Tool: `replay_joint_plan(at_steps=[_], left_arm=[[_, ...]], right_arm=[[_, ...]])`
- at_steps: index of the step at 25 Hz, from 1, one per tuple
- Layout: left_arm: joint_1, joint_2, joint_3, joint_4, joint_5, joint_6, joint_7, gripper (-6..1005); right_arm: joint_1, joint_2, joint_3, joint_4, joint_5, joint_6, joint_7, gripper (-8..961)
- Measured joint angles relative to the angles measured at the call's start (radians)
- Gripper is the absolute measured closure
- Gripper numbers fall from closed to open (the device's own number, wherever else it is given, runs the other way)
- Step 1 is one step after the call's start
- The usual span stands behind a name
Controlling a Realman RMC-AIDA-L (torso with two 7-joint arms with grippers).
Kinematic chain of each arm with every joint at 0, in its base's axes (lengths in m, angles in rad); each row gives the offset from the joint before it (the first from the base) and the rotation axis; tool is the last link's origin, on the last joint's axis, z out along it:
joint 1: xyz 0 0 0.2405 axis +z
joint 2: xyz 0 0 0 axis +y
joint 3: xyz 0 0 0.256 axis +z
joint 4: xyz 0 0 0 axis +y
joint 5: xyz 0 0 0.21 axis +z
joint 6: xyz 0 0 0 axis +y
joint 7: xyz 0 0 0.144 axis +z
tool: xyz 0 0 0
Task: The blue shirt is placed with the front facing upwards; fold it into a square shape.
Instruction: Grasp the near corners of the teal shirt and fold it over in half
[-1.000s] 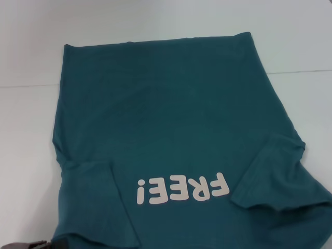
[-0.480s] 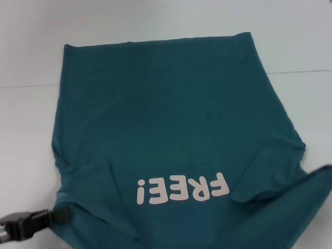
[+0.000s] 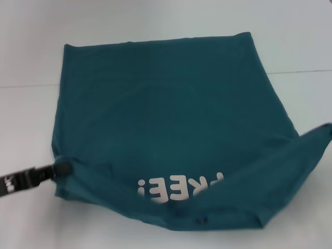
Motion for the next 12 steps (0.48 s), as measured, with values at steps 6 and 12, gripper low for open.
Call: replay_joint_plan(at_steps=[6, 12], left_arm=[[-0.069, 0.015, -0.005, -0.049, -0.001, -0.079, 0.0, 972], [-0.108, 0.017, -0.006, -0.073, -0.003, -0.164, 0.004, 971]], right_arm=[[0.009, -0.003, -0.001, 0.047, 0.061, 0.079, -0.001, 921], [0.021, 0.0, -0.002, 0.081, 0.093, 0.144, -0.013, 921]])
